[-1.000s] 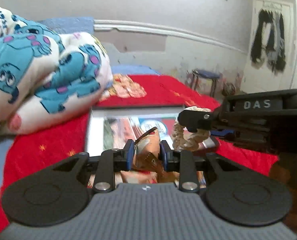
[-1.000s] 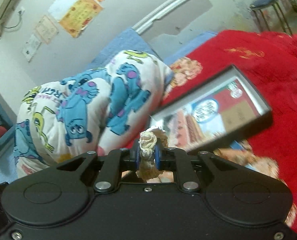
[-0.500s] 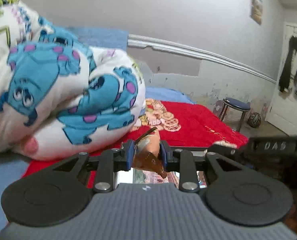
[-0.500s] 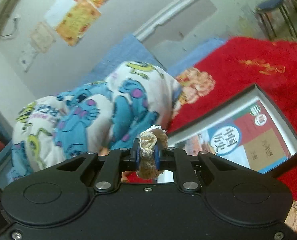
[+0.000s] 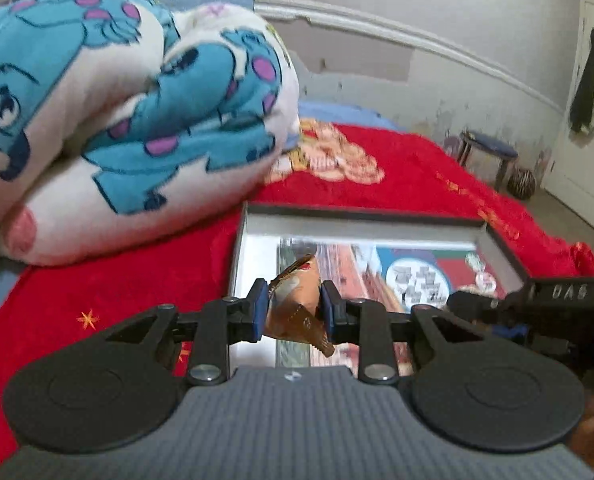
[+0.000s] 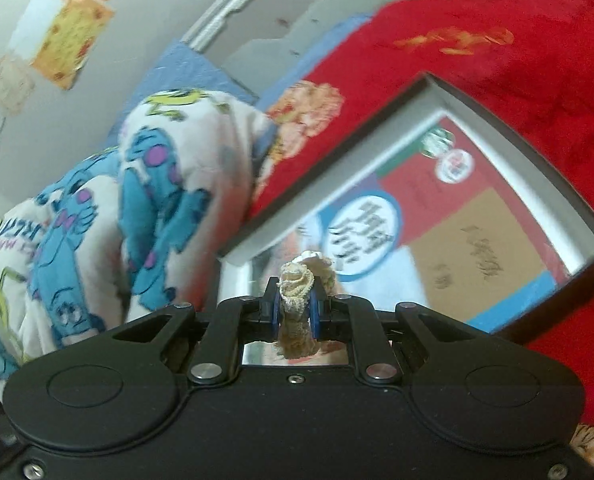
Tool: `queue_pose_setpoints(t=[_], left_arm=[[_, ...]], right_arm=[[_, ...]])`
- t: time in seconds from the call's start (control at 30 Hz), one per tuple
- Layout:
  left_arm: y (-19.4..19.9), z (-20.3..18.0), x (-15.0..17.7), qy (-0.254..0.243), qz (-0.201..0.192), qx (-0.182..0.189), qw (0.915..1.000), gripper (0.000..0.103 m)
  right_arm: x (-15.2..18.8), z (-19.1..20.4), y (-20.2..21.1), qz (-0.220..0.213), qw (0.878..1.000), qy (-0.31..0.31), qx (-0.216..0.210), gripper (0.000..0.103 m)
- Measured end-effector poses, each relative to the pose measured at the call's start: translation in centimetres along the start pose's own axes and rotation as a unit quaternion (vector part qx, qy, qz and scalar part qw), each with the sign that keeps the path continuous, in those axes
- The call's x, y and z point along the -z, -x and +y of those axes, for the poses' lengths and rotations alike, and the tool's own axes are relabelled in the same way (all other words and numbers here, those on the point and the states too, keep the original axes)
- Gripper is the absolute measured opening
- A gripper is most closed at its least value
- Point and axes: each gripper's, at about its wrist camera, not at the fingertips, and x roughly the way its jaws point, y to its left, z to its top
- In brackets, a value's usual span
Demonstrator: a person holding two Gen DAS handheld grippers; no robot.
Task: Organize objects
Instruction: 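Carry both held items up and over into the black box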
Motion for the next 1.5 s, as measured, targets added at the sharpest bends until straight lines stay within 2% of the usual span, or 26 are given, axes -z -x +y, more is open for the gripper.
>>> queue_pose_setpoints(t=[0.2, 0.4, 0.6, 1.1, 1.3, 1.43, 1.5], left_arm=[[-0.9, -0.3, 1.3, -0.004, 0.036, 0.003, 0.9993, 0.033], [-0.7, -1.6, 2.1, -0.031, 0.043, 0.007, 0.9986, 0.033], [-1.0, -1.9, 2.3, -0.031, 0.053, 0.008, 0.9981, 0.034], [-1.1, -1.6, 2.5, -0.028, 0.063, 0.014, 0.9975, 0.034], [-1.5, -1.0, 2.6, -0.003, 0.066, 0.019, 0.9976, 0.040], [-1.4, -1.0, 2.9, -0.019, 0.057, 0.008, 0.9981, 0.041], [-1.3, -1.2, 2.9, -0.025, 0.053, 0.004, 0.9983, 0.049]], right_arm=[[0.5, -0.2, -0.7, 0.021, 0.999, -0.019, -0.047, 0.014], [2.1, 2.4, -1.6, 0.048, 0.998, 0.040, -0.009, 0.014], [2.9, 3.7, -1.3, 0.049, 0.996, 0.071, -0.009, 0.014], [3.6, 4.3, -1.8, 0.056, 0.994, 0.093, 0.003, 0.015], [4.2, 4.4, -1.7, 0.048, 0.993, 0.106, 0.020, 0.015], [4.9, 4.9, -1.7, 0.043, 0.991, 0.121, 0.030, 0.015], [5.2, 5.2, -1.6, 0.037, 0.989, 0.134, 0.039, 0.017]])
